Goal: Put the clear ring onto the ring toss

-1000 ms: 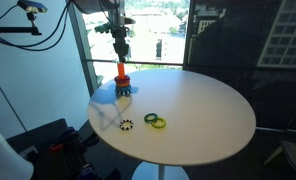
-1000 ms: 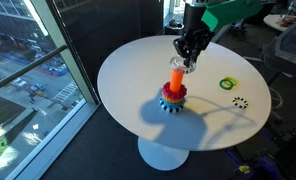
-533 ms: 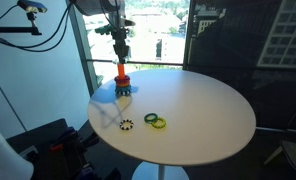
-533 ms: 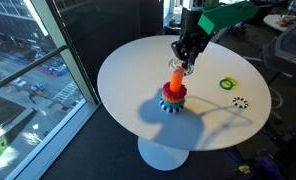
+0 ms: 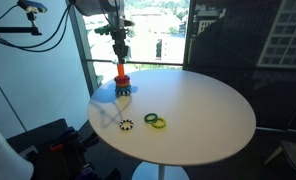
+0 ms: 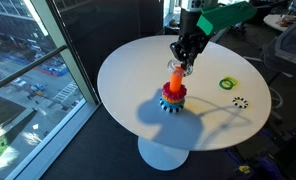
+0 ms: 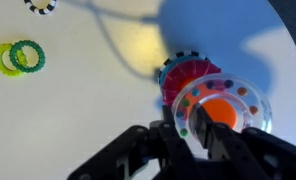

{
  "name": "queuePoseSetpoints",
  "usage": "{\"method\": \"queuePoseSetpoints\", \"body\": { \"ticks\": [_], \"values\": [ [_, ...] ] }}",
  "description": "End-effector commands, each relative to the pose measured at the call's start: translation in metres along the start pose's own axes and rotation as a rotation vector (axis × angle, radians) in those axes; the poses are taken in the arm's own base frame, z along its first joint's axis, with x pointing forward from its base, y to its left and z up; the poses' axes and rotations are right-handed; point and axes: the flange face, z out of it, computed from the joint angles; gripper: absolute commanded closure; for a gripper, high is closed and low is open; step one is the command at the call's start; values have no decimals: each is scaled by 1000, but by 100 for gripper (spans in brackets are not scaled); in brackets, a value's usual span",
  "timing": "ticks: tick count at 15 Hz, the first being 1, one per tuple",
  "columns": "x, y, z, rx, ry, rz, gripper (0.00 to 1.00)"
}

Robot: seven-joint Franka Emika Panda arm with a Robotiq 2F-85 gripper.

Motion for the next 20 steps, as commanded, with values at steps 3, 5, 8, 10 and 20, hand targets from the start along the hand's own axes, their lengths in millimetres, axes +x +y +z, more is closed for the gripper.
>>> {"method": "queuePoseSetpoints", "body": {
  "ticks": [3,5,8,10,20],
  "values": [
    [4,0,-4,-15,5,12,62],
    [3,1,-4,-15,4,13,41],
    [3,2,-5,-15,5,12,17],
    [3,3,-6,-14,4,12,2],
    [-24,25,-43,-29,-14,-10,0]
  ]
}}
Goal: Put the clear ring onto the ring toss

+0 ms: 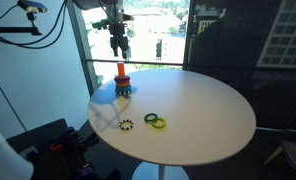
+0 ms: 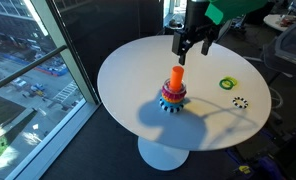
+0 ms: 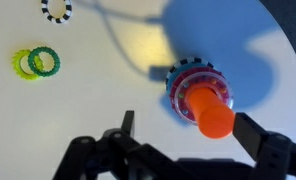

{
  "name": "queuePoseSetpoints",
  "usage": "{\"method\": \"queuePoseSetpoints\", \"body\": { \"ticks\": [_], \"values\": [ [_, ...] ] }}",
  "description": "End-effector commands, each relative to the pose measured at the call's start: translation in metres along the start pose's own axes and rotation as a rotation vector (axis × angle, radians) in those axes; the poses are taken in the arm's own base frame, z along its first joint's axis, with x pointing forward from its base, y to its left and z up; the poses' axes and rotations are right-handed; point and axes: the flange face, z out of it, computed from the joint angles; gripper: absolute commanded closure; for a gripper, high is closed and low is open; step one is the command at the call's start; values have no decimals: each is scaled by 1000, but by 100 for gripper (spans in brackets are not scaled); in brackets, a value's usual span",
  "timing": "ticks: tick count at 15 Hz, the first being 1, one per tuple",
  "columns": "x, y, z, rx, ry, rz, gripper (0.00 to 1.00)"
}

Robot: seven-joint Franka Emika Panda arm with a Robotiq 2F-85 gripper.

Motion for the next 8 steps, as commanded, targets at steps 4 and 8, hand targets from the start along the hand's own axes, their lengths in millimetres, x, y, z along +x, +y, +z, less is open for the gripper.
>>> {"method": "queuePoseSetpoints", "body": {
  "ticks": [4,8],
  "values": [
    [-32,43,-44,-18,-2,20,0],
    [-50,82,-64,-4,18,83,0]
  ]
}}
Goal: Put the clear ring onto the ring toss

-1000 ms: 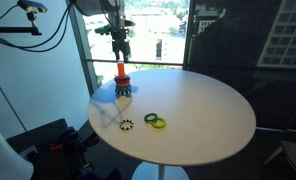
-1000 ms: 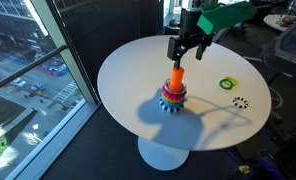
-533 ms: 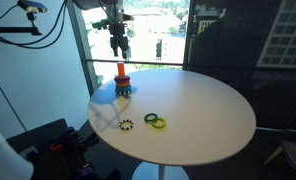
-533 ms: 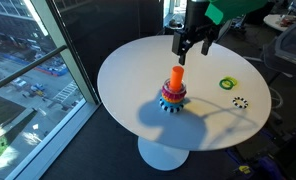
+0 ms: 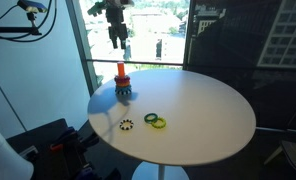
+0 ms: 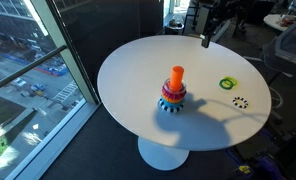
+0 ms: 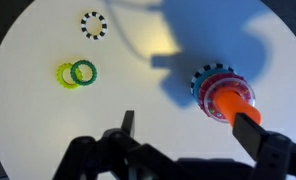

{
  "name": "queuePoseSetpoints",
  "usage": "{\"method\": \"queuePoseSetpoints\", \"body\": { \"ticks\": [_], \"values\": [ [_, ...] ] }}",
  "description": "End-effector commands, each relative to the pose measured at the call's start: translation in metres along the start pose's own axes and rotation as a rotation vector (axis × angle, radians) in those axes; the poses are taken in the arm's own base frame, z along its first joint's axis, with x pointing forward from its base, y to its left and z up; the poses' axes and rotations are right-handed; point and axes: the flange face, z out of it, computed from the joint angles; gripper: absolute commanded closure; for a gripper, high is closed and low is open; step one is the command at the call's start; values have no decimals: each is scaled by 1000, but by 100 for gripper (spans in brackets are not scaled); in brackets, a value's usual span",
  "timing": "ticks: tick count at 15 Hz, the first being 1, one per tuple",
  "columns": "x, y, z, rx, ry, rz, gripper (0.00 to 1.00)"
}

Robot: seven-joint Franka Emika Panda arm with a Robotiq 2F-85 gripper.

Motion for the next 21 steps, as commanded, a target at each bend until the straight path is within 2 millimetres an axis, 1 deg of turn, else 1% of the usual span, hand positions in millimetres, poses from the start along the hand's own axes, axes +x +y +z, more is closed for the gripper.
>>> {"method": "queuePoseSetpoints", "body": {
  "ticks": [1,4,7,10,13,15,17,18,21],
  "values": [
    [-22,42,-20,27,11,39,0],
    [-35,73,-35,73,21,58,0],
    [-47,101,-49,164,2,36,0],
    [-58,123,-61,223,-41,7,0],
    [-65,141,-69,213,-90,16,0],
    [-70,149,-75,201,-104,28,0],
    [-71,152,-80,195,-96,40,0],
    [-68,146,-69,197,-101,44,0],
    [-69,146,-67,196,-104,43,0]
  ]
}}
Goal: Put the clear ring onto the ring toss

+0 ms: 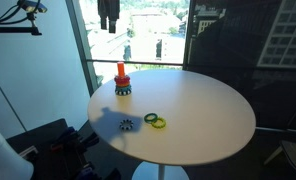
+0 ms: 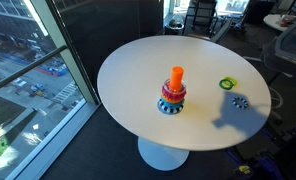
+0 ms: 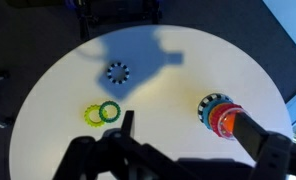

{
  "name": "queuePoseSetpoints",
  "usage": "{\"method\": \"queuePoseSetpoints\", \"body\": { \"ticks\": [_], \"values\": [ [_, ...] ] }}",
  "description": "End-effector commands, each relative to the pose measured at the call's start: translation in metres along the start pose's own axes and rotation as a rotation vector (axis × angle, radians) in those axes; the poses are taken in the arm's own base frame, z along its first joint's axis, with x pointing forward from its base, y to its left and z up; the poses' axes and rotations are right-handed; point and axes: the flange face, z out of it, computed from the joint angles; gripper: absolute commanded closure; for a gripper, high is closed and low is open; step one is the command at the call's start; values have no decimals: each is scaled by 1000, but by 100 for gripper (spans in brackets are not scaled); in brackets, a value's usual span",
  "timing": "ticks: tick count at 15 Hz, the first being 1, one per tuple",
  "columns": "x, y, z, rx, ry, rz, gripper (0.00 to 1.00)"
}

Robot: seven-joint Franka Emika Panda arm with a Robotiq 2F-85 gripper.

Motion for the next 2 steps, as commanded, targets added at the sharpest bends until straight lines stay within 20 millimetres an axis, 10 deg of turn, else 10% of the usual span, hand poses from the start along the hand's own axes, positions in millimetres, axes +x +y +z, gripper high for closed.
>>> {"method": "queuePoseSetpoints", "body": {
  "ticks": [1,2],
  "values": [
    [0,0,0,-1,-2,-1,0],
    [1,-1,1,-2,-4,-1,0]
  ]
}}
